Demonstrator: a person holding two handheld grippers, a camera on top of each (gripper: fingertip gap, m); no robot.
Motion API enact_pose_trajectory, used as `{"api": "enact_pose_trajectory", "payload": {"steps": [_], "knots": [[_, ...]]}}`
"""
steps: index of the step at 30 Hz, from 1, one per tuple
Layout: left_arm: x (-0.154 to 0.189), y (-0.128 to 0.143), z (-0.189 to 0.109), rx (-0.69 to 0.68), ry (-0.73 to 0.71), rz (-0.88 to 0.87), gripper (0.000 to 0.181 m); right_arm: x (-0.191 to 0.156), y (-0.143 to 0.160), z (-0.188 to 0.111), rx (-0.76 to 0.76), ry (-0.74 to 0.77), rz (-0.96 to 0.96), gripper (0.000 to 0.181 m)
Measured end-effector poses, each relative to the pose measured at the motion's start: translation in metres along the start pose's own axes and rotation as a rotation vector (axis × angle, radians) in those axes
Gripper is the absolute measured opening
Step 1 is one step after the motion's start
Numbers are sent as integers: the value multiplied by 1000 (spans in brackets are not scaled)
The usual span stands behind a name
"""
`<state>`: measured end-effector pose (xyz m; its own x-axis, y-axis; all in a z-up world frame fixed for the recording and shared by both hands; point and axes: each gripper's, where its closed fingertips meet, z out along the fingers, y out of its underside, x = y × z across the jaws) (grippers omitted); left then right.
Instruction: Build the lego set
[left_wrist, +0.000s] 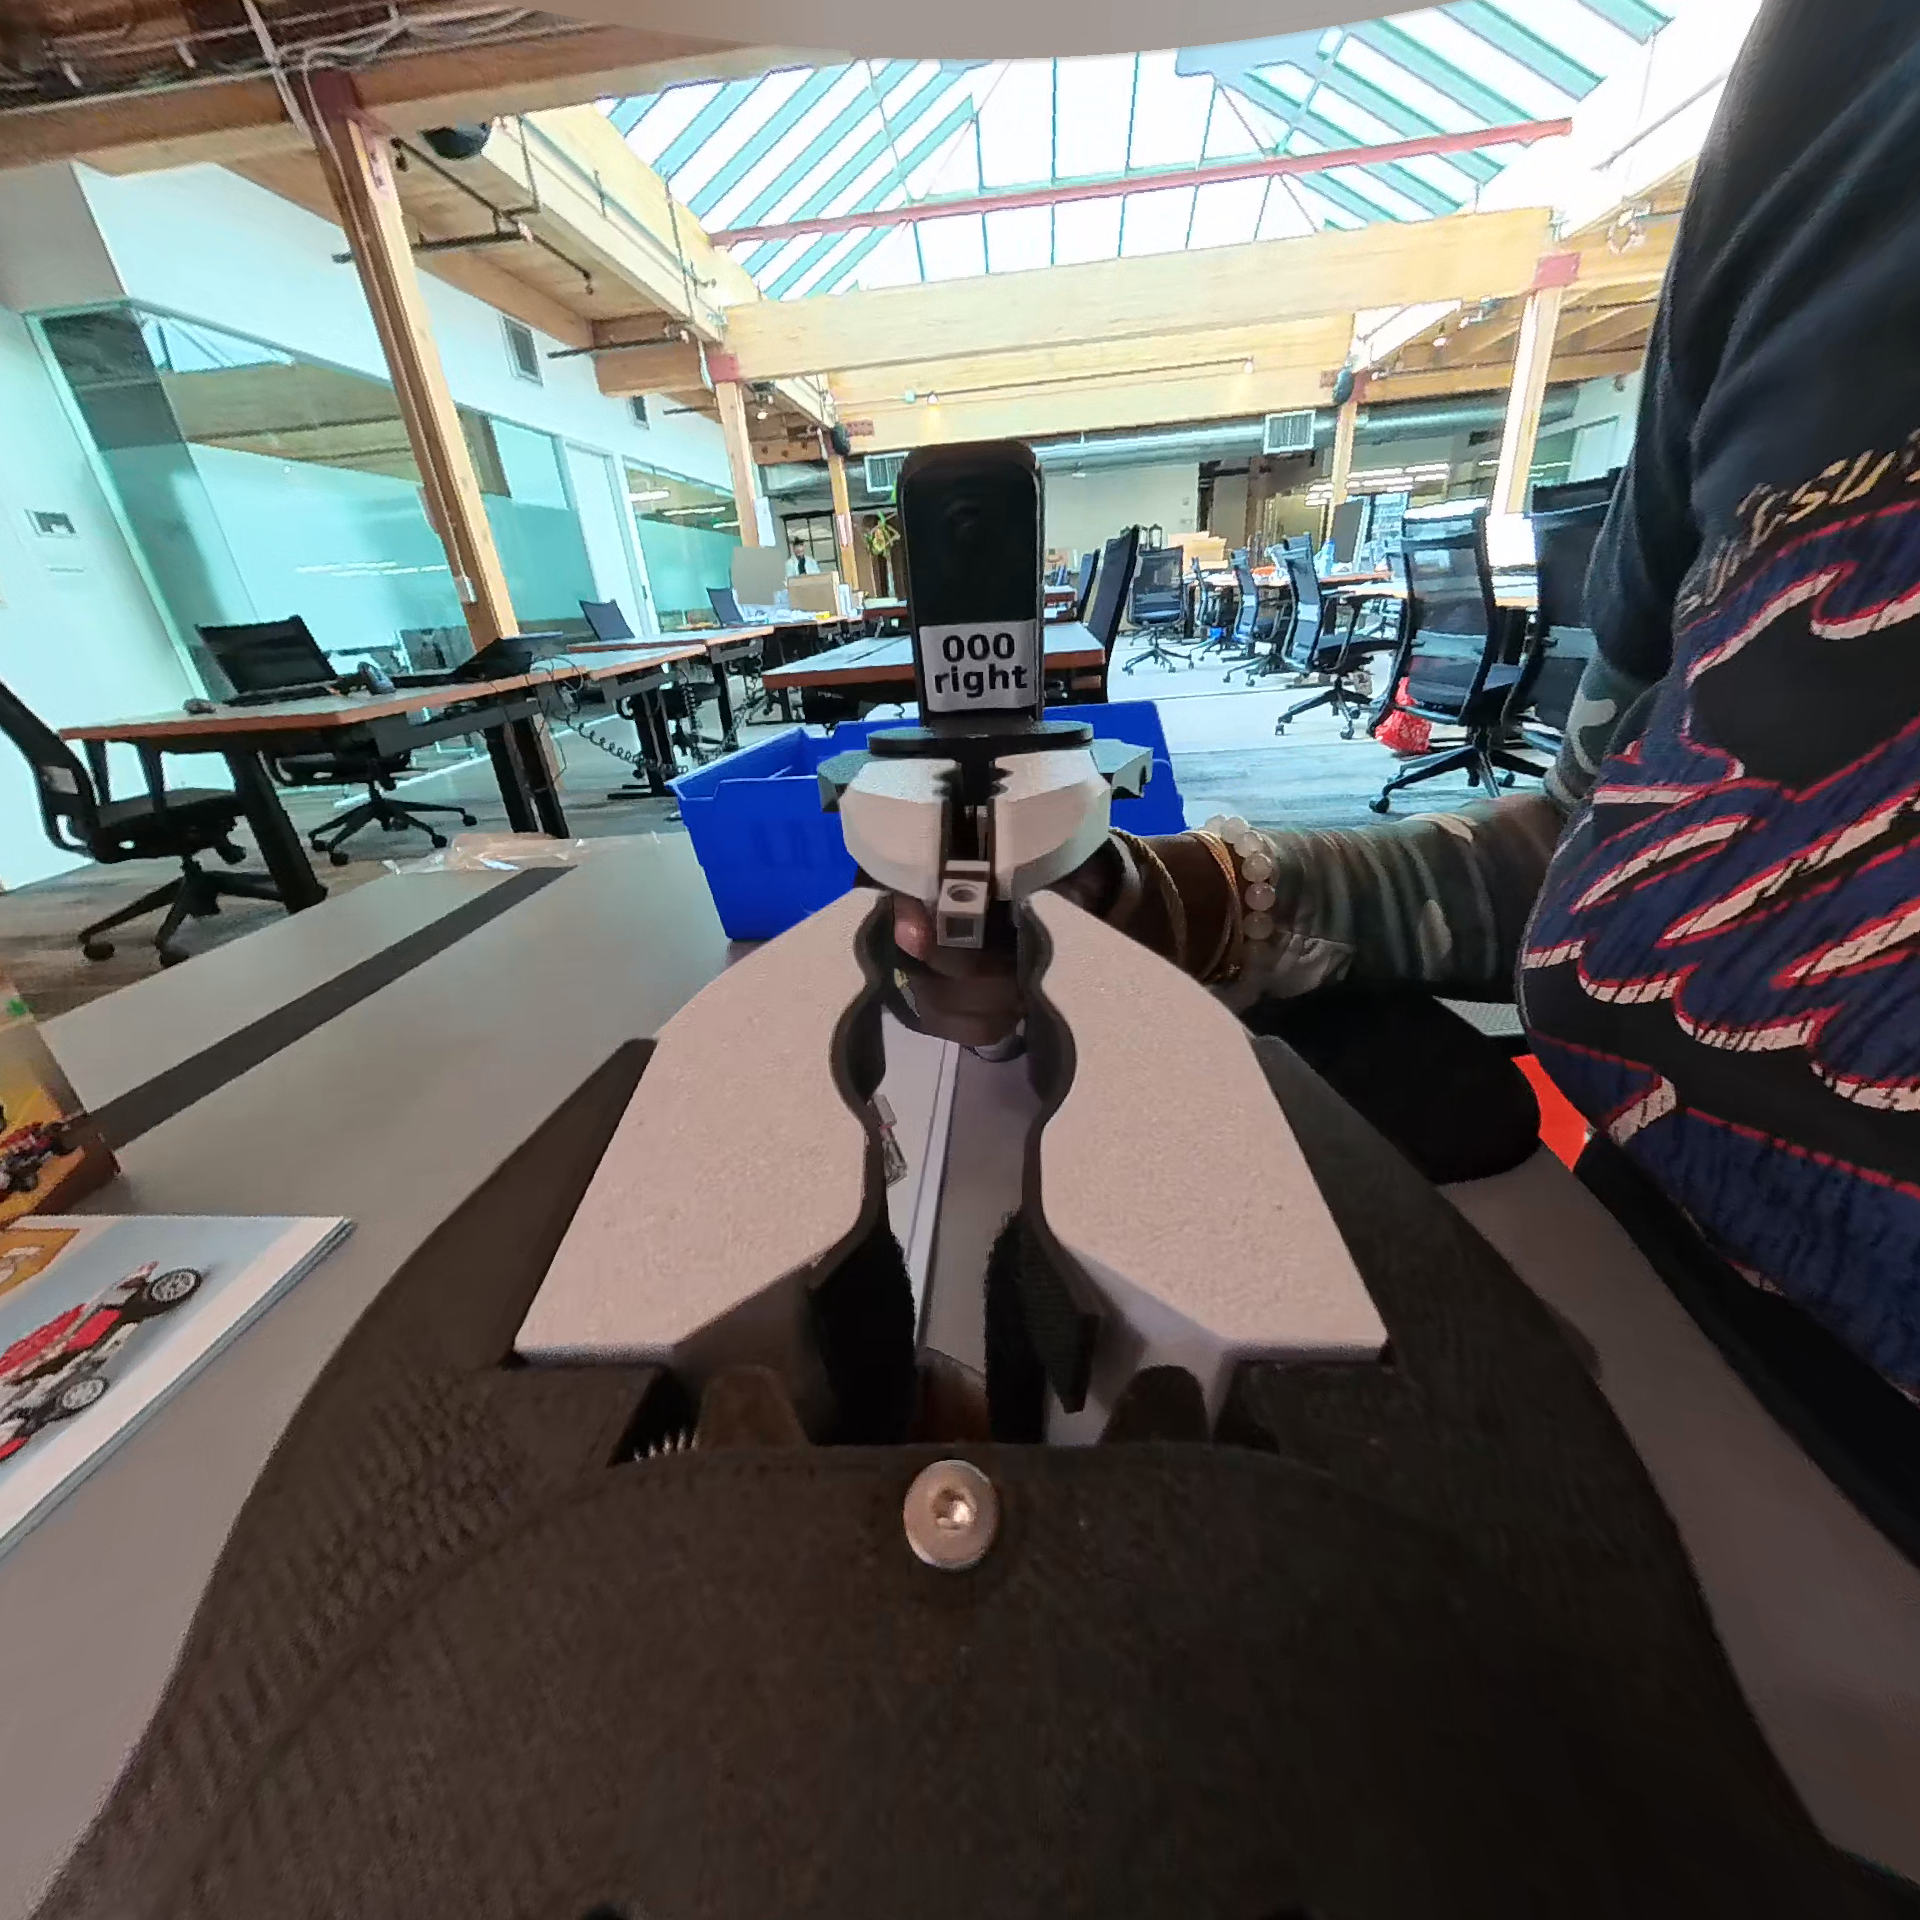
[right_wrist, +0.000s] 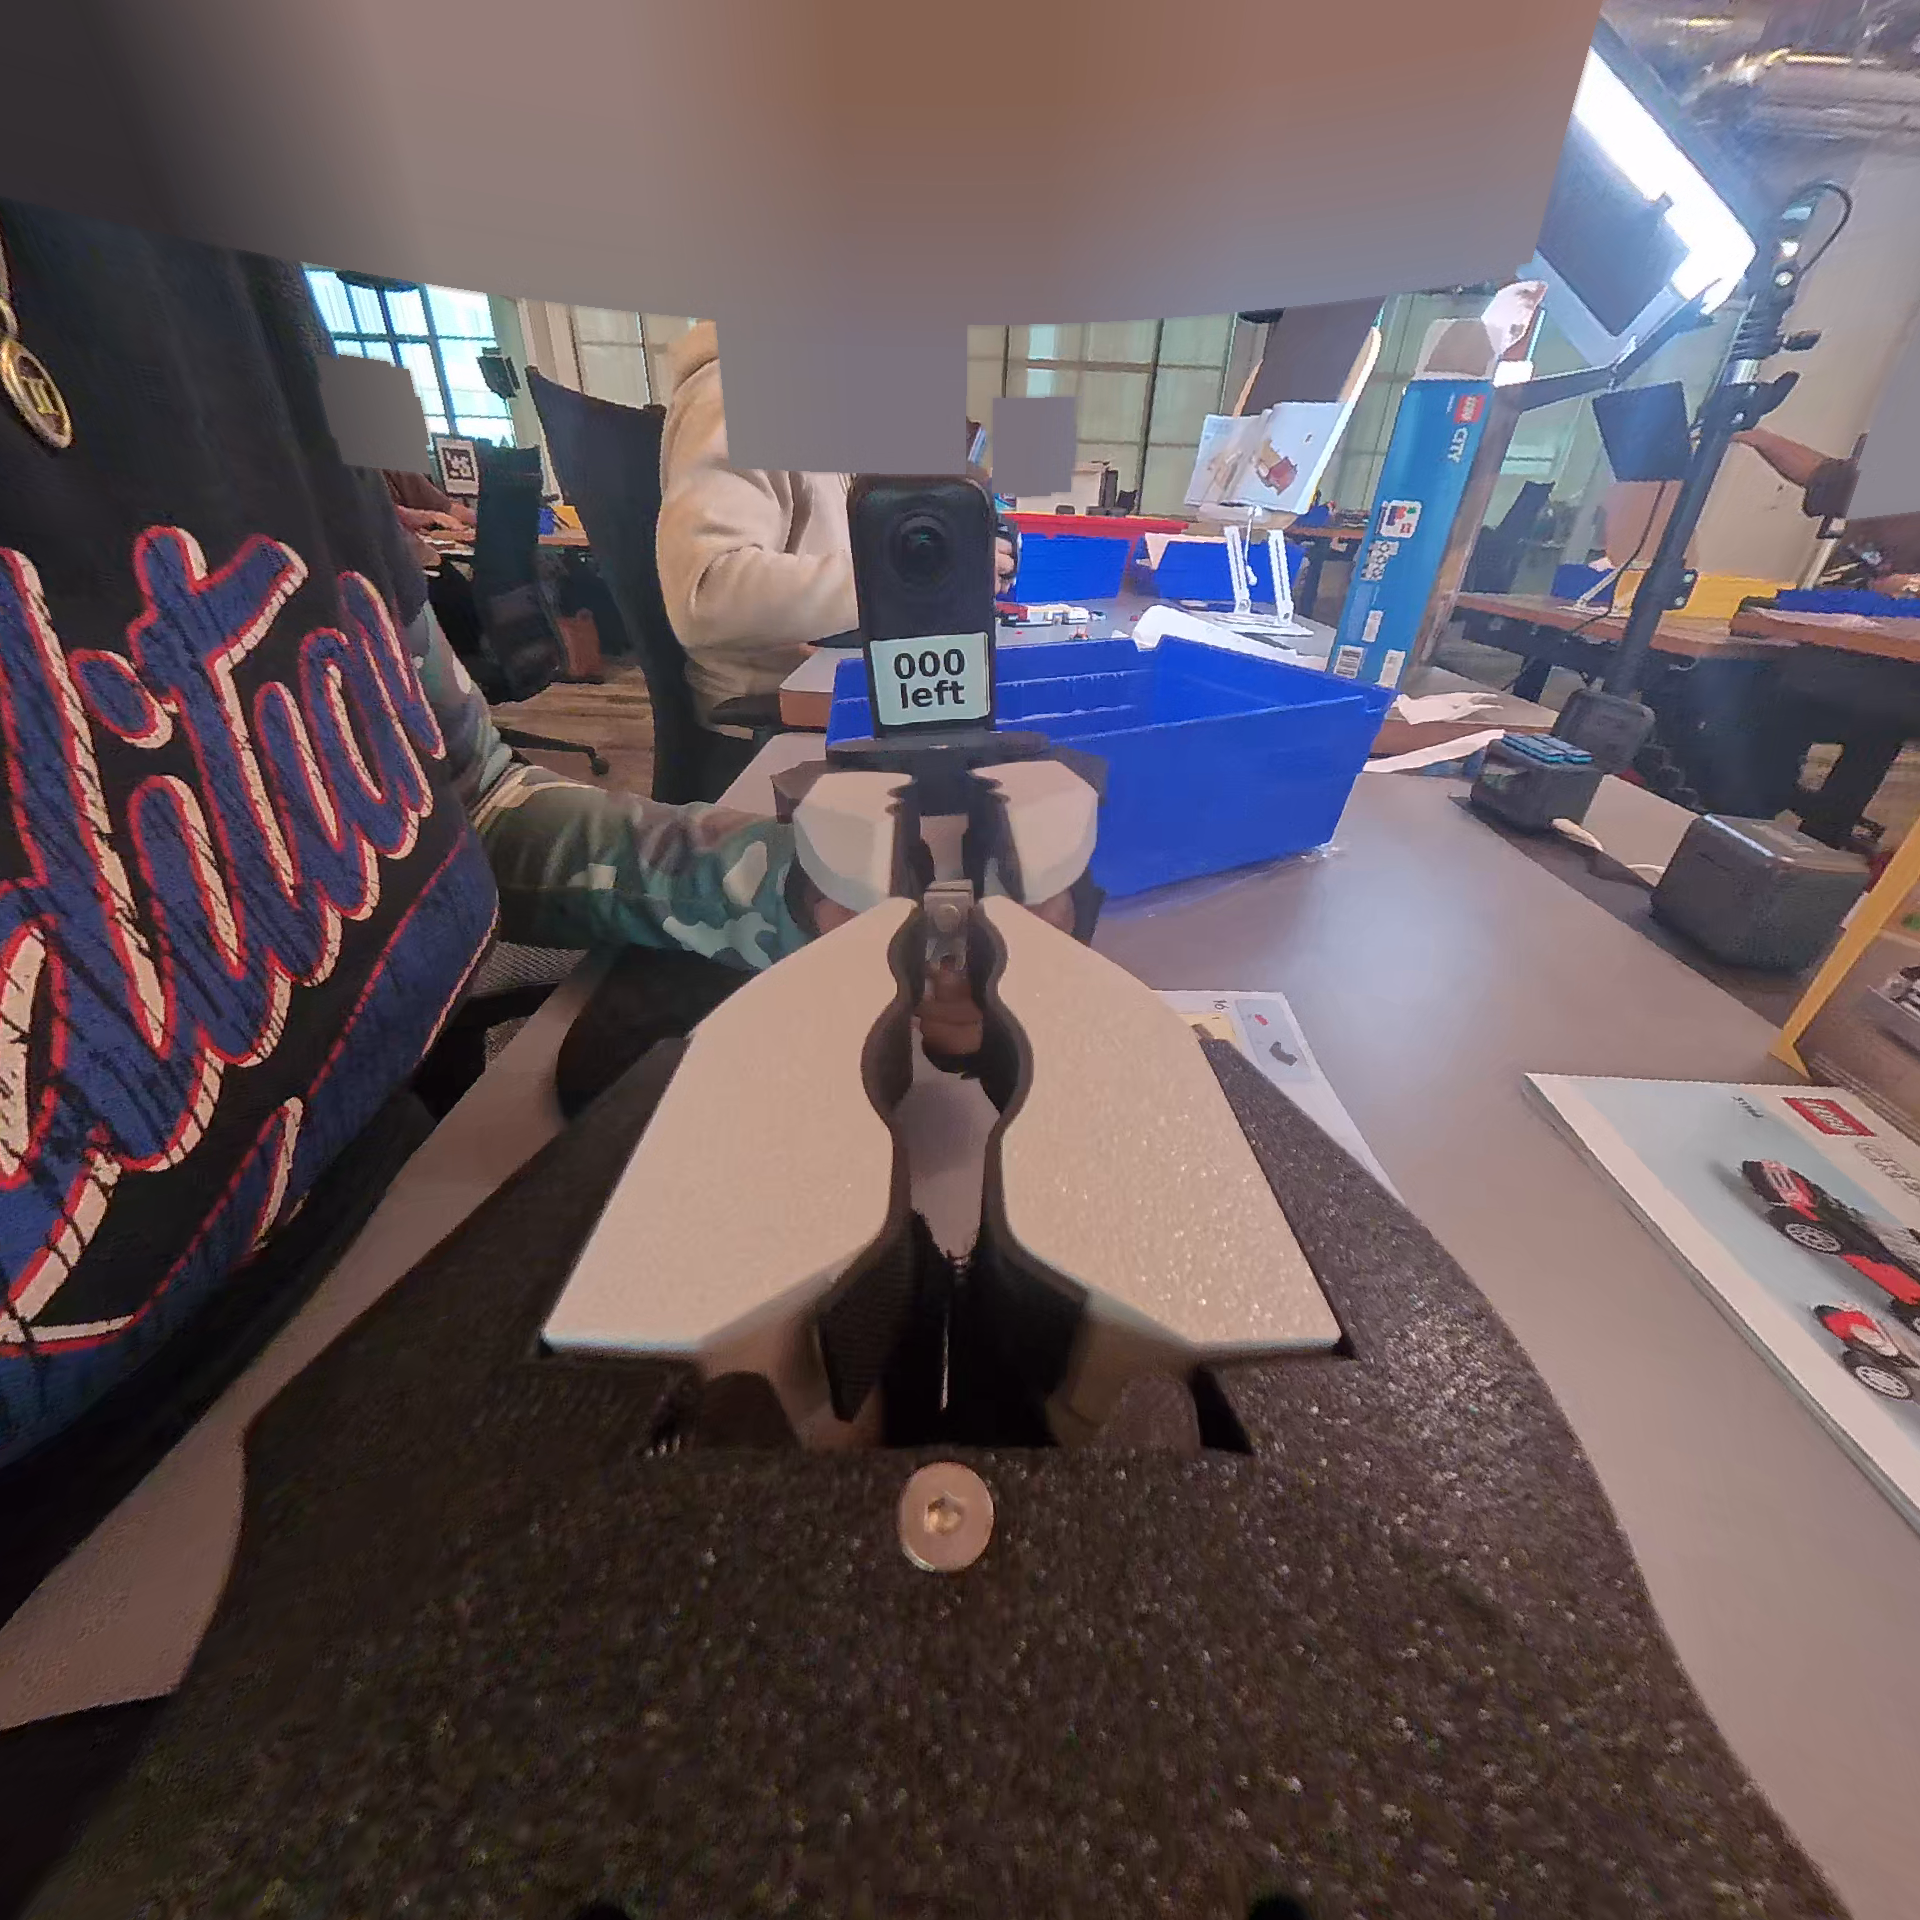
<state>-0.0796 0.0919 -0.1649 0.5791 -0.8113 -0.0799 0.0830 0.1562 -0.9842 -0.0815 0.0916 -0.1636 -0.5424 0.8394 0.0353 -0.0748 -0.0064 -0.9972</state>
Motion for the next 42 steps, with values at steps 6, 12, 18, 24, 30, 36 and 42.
{"api": "enact_pose_trajectory", "payload": {"steps": [6,12,18,24,30,36,42], "knots": [[1,10,2,-41,25,-59,8,0,7,0,3,-12,8,8],[0,15,1,-71,9,-18,8,5,12,-1,-18,24,-1,15],[-3,18,-1,-97,-12,20,8,2,15,0,-37,16,-14,13],[-1,21,0,-114,0,26,8,1,18,3,-53,18,-35,11],[4,22,1,-123,37,-27,8,-2,19,2,-63,2,-59,8],[5,24,1,-126,62,-96,8,-3,20,2,-73,3,-92,8],[4,25,0,-138,57,-99,8,-1,22,3,-79,12,-79,8]]}}
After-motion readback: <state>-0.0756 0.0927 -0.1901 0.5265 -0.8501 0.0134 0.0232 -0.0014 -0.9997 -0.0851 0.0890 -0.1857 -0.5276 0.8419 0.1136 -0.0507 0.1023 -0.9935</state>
